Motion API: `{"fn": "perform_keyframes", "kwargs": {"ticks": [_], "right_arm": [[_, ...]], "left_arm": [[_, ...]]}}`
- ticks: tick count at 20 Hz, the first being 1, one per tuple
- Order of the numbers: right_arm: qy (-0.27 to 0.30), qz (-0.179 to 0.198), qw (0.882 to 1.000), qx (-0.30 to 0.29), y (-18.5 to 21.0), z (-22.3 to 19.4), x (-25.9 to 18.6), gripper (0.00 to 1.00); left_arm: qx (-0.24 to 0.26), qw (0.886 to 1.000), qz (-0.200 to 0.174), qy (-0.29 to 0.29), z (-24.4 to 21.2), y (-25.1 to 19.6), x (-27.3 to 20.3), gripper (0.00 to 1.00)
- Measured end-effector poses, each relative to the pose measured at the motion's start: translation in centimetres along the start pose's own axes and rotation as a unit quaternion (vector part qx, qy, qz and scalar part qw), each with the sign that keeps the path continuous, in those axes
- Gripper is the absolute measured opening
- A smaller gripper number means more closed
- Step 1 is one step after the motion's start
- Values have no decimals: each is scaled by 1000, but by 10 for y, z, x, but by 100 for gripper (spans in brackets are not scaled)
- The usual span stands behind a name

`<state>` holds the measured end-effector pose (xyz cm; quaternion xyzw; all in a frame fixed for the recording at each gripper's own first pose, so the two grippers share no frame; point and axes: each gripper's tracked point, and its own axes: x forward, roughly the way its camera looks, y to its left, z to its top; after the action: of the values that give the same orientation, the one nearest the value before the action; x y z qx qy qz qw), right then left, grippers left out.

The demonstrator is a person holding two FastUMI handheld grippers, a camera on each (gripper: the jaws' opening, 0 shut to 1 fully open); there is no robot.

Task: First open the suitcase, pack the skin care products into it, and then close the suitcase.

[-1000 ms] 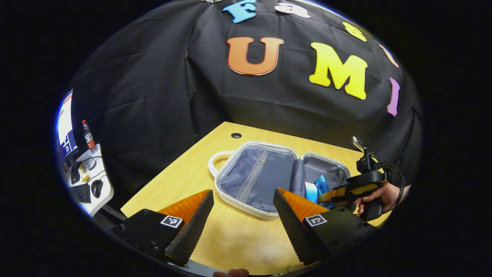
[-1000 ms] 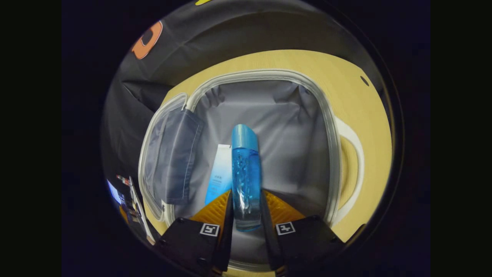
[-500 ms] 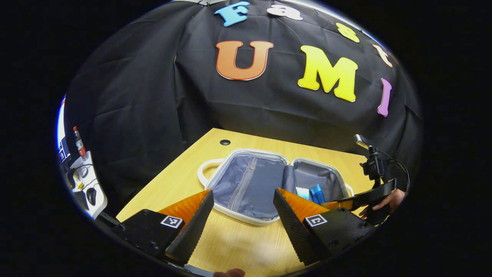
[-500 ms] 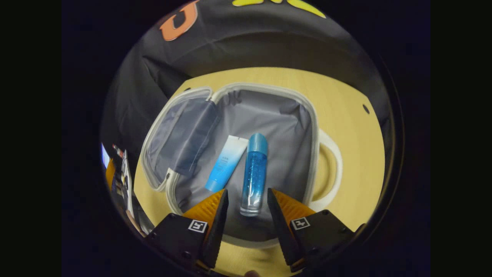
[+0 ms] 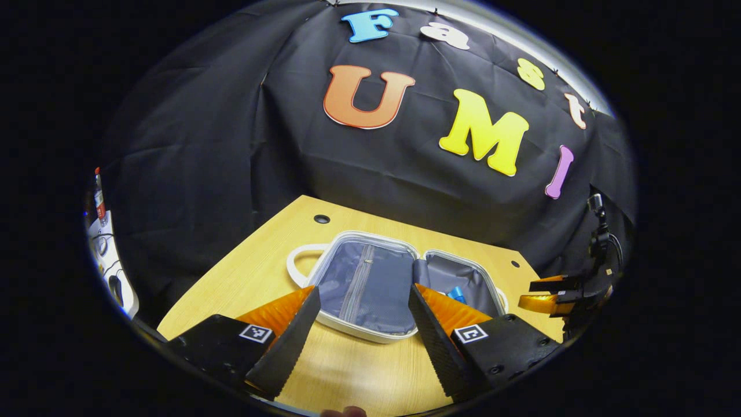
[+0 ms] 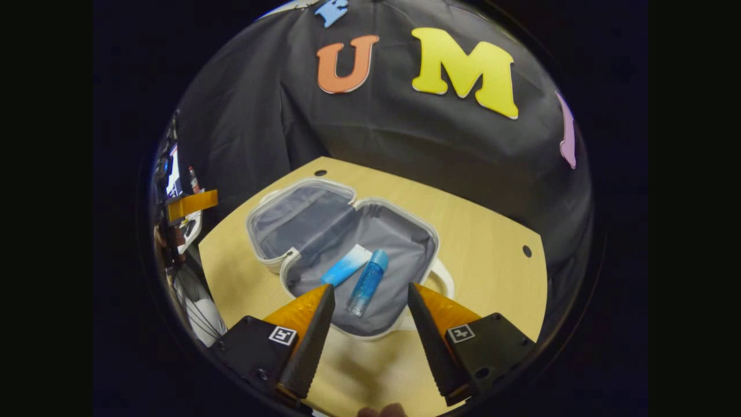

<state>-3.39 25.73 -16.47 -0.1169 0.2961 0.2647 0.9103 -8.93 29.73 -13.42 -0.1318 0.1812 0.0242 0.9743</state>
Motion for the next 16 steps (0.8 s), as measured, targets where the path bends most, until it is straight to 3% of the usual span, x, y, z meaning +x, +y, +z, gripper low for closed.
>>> {"fn": "perform_keyframes", "kwargs": {"ticks": [5, 7, 10, 13, 16], "right_arm": [[-30, -14, 999, -16, -15, 14, -24, 76], [-28, -25, 999, -8, -23, 13, -28, 76], [-21, -20, 1000, -9, -20, 8, -31, 76], [-18, -9, 1000, -1, -14, 8, -36, 76], [-10, -20, 1000, 6, -19, 7, -37, 76]], "left_arm": [[-41, 998, -42, 20, -13, 39, 23, 98], [-83, 995, -51, 29, -18, 64, 43, 98], [-184, 980, -70, 28, -19, 88, 79, 98], [-233, 968, -77, 52, -32, 110, 117, 97], [-303, 946, -87, 70, -31, 117, 148, 96]]}}
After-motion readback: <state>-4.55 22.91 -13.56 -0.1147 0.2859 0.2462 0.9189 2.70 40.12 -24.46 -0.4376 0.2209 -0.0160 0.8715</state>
